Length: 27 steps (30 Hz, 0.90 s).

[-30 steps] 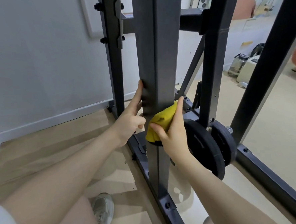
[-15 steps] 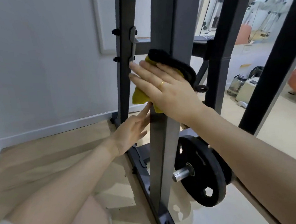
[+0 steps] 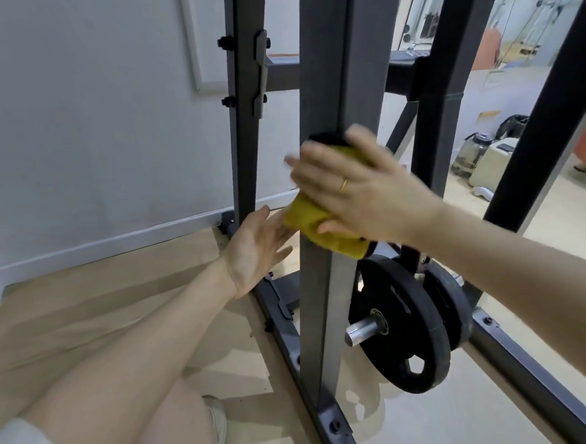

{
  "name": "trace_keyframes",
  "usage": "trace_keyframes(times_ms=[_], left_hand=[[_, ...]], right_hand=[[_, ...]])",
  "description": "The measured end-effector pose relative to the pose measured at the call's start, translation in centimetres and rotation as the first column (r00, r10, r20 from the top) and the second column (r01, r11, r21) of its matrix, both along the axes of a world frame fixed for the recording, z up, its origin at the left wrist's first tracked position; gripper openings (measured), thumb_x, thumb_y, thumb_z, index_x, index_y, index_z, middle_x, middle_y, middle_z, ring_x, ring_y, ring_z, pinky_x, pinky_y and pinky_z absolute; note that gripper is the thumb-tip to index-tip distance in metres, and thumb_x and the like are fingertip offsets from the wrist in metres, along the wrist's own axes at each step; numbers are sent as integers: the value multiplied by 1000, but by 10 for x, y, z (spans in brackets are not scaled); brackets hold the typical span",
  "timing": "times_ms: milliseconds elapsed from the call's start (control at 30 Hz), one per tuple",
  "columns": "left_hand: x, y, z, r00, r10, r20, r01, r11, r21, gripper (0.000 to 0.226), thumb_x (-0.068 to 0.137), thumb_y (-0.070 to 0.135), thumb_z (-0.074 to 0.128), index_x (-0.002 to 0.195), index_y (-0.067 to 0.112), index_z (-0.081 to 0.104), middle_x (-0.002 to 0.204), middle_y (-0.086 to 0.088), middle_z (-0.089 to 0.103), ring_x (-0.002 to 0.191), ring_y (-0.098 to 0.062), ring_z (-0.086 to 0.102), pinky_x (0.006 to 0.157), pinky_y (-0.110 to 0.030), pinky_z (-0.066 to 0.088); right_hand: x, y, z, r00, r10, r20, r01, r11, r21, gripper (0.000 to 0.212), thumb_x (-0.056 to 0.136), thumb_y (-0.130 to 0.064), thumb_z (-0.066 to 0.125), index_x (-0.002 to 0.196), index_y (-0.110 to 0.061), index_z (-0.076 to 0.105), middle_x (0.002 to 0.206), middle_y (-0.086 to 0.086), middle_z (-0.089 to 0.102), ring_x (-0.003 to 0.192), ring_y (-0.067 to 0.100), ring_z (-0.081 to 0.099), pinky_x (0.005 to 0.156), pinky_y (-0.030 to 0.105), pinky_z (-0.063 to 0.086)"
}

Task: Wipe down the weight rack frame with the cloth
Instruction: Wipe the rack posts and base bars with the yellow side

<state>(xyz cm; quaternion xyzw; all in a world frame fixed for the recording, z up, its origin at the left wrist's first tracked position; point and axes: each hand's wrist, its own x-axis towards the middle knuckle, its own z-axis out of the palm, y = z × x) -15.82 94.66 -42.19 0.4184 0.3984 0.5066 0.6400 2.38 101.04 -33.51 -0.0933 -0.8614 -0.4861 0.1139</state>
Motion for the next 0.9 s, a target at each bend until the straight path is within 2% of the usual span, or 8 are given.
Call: trace_keyframes(times_ms=[100, 200, 300, 400, 533, 667, 767, 900], left_hand=[[-1, 1, 2, 1000, -1, 18, 1, 1000, -20, 52, 97, 44, 12, 126, 27, 51, 124, 7, 58, 121, -7, 47, 113, -40, 22], [-1, -2, 5, 998, -28, 47, 28, 1000, 3, 53, 95, 47, 14, 130, 27, 49, 129, 5, 56, 121, -11, 47, 106, -38, 31], [-2, -2, 8, 999, -23, 39, 23, 1000, -3, 54, 96, 45, 9, 130, 29, 49, 138, 7, 50, 131, -9, 41, 114, -42, 24], [-2, -3, 6, 999, -30, 16, 31, 999, -11, 58, 96, 47, 8, 138, 25, 42, 141, 2, 48, 133, -12, 39, 115, -46, 20], [6, -3, 3, 1000, 10, 19, -10, 1000, -16, 53, 98, 44, 9, 135, 26, 42, 135, 7, 51, 130, -7, 39, 118, -42, 15], [7, -4, 1, 996, 30, 81, -34, 998, 50, 51, 96, 37, 14, 135, 23, 43, 125, 5, 58, 115, -8, 52, 101, -28, 37], [6, -3, 2, 996, 73, 60, -76, 996, 52, 50, 97, 33, 10, 133, 23, 45, 138, 1, 51, 129, -13, 45, 110, -34, 31], [13, -3, 1, 995, 99, 23, -100, 993, 69, 51, 95, 39, 16, 135, 23, 44, 133, 0, 53, 127, -16, 45, 110, -37, 29]], right_hand=[[-4, -7, -1, 987, -154, -48, 151, 987, -50, 69, 99, -55, 15, 138, -8, 46, 144, 7, 45, 139, 24, 27, 115, 43, 0], [-8, -26, -50, 965, -194, 179, 210, 975, -75, 81, 89, -66, 22, 127, -3, 55, 122, 15, 63, 127, 30, 48, 116, 44, 0], [-6, -31, -59, 931, -179, 318, 200, 979, -35, 58, 87, -58, 36, 106, -8, 59, 112, 11, 67, 119, 30, 54, 115, 43, 5], [-7, -19, -26, 997, -71, -12, 70, 996, -62, 32, 93, -36, 43, 96, -10, 61, 132, 14, 57, 132, 28, 44, 115, 41, 11], [-14, -8, -21, 936, -1, -352, -5, 1000, -15, 27, 97, -31, 51, 93, -10, 68, 136, 9, 54, 135, 27, 35, 117, 39, 11], [-11, -18, -95, 982, -3, -187, -16, 995, -100, 19, 88, -24, 62, 95, -8, 71, 124, 10, 63, 133, 27, 39, 120, 39, 5], [3, -22, -113, 999, 2, 34, 0, 997, -77, 23, 87, -22, 60, 98, -7, 73, 118, 9, 66, 128, 28, 48, 120, 40, 1], [2, -7, -68, 944, 146, -295, -167, 985, -47, 29, 95, -22, 54, 116, -6, 66, 131, 8, 58, 134, 25, 38, 118, 42, 8]])
